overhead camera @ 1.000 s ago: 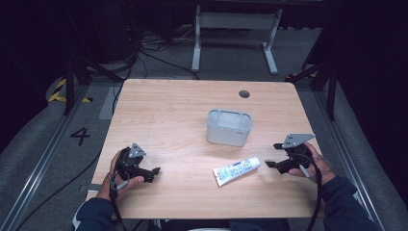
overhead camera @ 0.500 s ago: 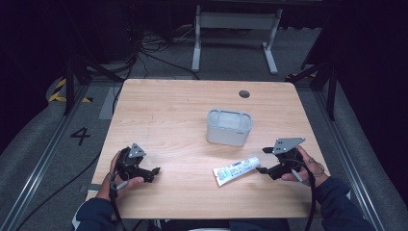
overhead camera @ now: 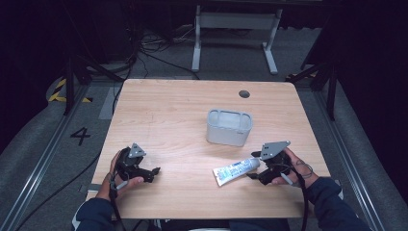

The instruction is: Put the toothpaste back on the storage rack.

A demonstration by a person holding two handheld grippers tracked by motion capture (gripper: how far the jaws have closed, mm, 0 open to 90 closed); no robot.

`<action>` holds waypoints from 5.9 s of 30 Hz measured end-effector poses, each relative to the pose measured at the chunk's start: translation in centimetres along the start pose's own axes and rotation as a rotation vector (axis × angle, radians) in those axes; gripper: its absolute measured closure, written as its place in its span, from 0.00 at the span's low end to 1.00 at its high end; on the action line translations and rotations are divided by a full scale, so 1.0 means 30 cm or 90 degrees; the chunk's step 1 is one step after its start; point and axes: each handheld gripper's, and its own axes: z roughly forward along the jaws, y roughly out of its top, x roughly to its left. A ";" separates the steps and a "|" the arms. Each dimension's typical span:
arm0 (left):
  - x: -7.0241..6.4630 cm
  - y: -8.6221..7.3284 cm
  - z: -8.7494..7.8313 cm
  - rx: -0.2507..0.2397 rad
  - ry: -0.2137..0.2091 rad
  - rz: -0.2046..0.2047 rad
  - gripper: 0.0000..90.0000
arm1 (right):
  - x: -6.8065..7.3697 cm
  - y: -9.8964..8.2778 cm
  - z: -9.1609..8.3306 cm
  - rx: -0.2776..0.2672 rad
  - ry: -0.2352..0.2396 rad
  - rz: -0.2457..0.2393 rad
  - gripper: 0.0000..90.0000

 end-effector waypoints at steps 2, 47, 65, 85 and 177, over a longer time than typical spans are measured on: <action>0.000 0.000 0.000 0.000 0.000 0.000 0.01 | 0.003 0.010 0.013 0.003 0.001 -0.006 0.25; -0.002 -0.002 -0.002 0.003 -0.004 -0.004 0.01 | 0.042 0.201 0.231 0.222 0.102 -0.108 0.29; -0.003 -0.003 -0.001 0.003 -0.006 -0.009 0.01 | 0.060 0.237 0.257 0.224 0.120 -0.107 0.37; -0.002 -0.002 -0.002 0.002 -0.006 -0.006 0.01 | 0.072 0.265 0.278 0.207 0.112 -0.100 0.45; -0.002 -0.002 -0.002 0.003 -0.005 -0.003 0.01 | -0.029 0.232 -0.118 -0.182 0.034 0.023 0.74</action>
